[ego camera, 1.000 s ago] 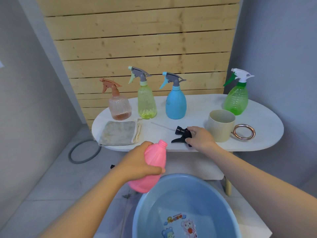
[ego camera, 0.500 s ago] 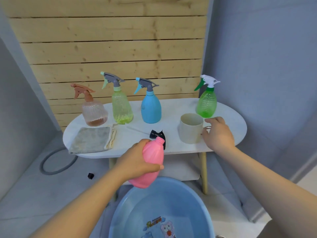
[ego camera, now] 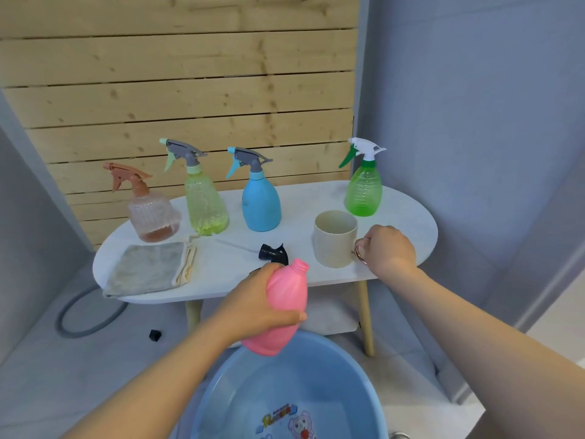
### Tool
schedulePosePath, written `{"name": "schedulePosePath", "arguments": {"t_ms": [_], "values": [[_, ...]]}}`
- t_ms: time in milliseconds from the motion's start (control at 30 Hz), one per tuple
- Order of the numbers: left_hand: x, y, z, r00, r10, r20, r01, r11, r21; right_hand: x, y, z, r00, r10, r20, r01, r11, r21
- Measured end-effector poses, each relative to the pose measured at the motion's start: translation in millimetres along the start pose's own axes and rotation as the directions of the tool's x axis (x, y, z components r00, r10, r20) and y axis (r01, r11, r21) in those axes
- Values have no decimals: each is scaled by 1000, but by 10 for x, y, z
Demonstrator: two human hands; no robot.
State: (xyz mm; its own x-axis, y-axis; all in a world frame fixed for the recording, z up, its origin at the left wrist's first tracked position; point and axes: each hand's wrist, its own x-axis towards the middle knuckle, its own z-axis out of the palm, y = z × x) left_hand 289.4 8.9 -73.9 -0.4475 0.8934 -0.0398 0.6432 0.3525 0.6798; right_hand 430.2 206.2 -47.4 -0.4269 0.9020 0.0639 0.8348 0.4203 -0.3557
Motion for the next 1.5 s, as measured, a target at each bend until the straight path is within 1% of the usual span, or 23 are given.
{"name": "schedulePosePath", "arguments": {"t_ms": [133,233,300,400,467,533,600,700,733,767,833,867,967,1100,1200,1233,1300,1367,1434,1500], "values": [[-115,-31,-70,1000,21,15,-21,1000,-23,-141,-26,-99,999,-41,14,42,996,-73],[-254,-109,-141,998,27,48,-25,999,-47,-349,-37,-224,991,-130,-20,129,991,-42],[-367,-170,-219,995,12,99,-5,998,-63,-516,-60,-308,983,-182,19,182,983,12],[-515,-307,-362,985,-27,171,30,999,-18,-749,-109,-337,956,-253,146,252,967,29],[-573,-384,-438,983,-48,177,46,999,12,-856,-133,-270,922,-304,241,308,951,25],[-615,-495,-454,981,-74,177,69,997,35,-920,-169,-117,872,-345,348,361,932,21],[-673,-660,-398,971,-118,207,109,993,53,-943,-224,97,813,-350,465,412,911,-34],[-703,-982,-262,947,-174,269,151,983,105,-881,-265,442,728,-368,579,504,859,-87],[-683,-1122,-190,933,-211,292,185,976,115,-831,-272,640,693,-360,624,529,842,-101],[-679,-1229,-119,928,-234,289,209,971,112,-799,-254,788,669,-363,649,555,824,-112],[-635,-1363,-22,941,-231,246,214,972,96,-745,-187,947,657,-355,665,585,796,-153],[-581,-1521,77,940,-253,229,240,967,83,-678,-170,1158,639,-339,691,593,789,-161],[-469,-1790,372,953,-243,182,242,970,26,-593,-87,1555,609,-345,715,610,780,-144],[-295,-2075,842,943,-297,151,303,953,-18,-533,77,2212,546,-361,756,586,810,-36],[-269,-2198,1112,936,-328,126,333,943,-20,-602,158,2554,566,-351,746,513,859,15],[-277,-2252,1201,935,-333,118,340,940,-39,-642,175,2647,575,-356,736,521,853,5],[-284,-2331,1352,915,-387,113,395,917,-60,-698,177,2810,596,-395,699,588,808,-45],[-310,-2390,1480,888,-450,98,455,890,-35,-721,165,2935,606,-474,639,655,753,-62],[-355,-2405,1579,881,-464,90,465,885,21,-716,165,3011,592,-546,592,704,708,-51],[-383,-2414,1664,880,-464,97,461,886,55,-694,191,3069,567,-585,579,743,668,-53]]}}
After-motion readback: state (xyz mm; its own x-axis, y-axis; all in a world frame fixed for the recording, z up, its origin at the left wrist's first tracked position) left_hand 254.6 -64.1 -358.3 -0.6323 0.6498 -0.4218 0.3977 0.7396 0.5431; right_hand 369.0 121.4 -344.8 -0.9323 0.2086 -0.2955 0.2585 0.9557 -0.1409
